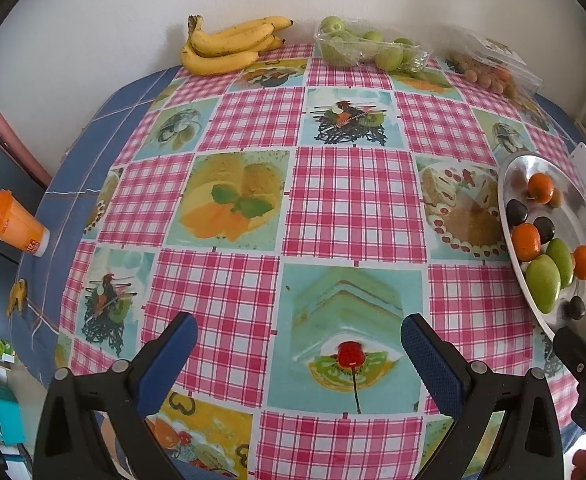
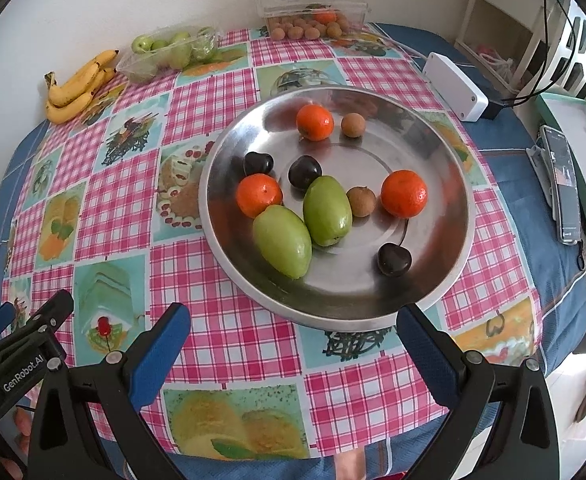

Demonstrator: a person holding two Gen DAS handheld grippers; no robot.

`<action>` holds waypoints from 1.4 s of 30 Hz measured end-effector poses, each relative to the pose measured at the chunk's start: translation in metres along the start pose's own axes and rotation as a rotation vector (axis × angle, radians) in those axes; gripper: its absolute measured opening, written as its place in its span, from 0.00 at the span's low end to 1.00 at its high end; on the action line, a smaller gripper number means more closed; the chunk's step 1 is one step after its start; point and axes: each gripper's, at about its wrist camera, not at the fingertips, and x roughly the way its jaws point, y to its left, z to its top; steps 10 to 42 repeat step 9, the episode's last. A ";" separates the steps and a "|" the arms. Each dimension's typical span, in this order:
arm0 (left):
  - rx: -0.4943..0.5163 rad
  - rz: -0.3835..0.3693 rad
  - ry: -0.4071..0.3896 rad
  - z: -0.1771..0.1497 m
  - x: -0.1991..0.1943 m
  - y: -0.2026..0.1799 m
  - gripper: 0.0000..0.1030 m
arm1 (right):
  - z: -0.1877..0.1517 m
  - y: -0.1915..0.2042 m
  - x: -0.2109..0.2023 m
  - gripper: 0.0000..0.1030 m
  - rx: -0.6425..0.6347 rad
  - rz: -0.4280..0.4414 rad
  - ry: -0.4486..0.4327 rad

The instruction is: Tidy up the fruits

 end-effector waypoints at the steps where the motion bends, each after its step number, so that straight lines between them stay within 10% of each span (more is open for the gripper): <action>1: 0.001 0.000 0.000 0.000 0.000 0.000 1.00 | 0.000 0.000 0.000 1.00 -0.001 0.000 0.001; 42: -0.007 -0.008 -0.032 0.001 -0.005 0.000 1.00 | 0.000 0.002 0.004 1.00 0.002 0.001 0.010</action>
